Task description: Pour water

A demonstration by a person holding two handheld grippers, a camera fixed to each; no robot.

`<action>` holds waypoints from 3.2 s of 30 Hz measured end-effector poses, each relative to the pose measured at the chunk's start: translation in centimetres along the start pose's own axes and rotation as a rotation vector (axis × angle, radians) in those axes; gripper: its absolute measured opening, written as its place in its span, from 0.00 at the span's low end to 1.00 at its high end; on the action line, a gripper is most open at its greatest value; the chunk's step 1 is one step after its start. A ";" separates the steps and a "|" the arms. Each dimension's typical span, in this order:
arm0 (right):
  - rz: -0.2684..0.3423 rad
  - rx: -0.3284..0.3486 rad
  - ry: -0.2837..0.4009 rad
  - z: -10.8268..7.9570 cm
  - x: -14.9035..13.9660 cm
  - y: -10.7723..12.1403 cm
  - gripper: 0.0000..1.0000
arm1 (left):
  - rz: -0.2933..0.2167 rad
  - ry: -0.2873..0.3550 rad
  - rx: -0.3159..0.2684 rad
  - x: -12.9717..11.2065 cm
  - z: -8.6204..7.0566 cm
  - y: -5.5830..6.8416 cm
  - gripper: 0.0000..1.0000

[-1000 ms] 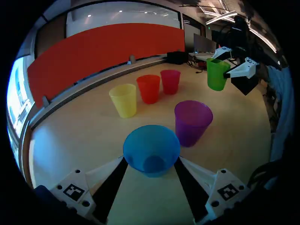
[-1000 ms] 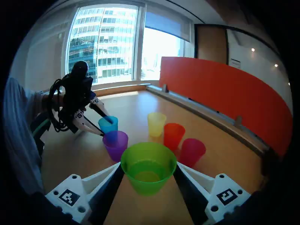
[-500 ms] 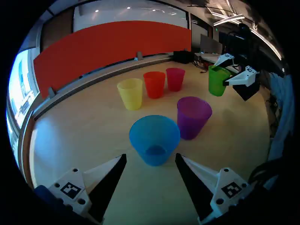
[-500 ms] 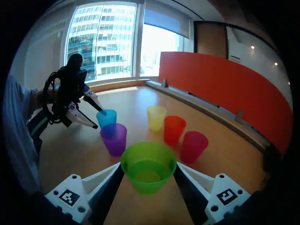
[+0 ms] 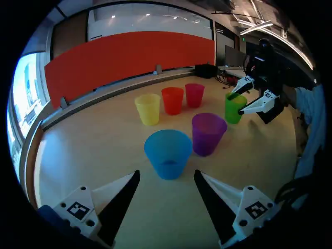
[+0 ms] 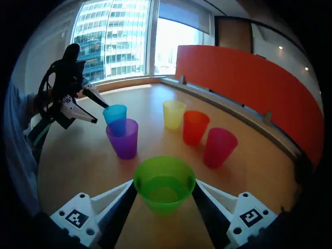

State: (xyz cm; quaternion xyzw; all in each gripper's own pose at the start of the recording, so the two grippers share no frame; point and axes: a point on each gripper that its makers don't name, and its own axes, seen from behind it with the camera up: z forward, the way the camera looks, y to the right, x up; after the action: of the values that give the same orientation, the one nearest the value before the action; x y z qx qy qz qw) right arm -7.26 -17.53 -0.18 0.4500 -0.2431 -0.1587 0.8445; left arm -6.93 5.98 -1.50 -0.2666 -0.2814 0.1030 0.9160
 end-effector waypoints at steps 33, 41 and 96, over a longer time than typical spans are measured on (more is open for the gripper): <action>0.010 -0.046 -0.039 -2.0 -2.3 0.1 1.00 | -0.042 0.053 0.031 0.5 -2.3 -0.1 0.97; 0.048 -0.101 0.014 -5.1 -1.8 0.5 1.00 | -0.066 0.121 0.091 1.2 -4.1 -1.0 0.97; 0.212 -0.785 0.621 -21.1 10.6 5.4 1.00 | -0.072 0.595 0.711 8.6 -13.4 -8.6 0.96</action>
State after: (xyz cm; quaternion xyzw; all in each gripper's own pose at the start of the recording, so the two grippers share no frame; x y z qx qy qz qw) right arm 13.50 -5.32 -2.90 0.0977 0.0528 -0.0105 0.9938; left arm 8.12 -4.12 -2.22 0.0558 0.0375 0.0804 0.9945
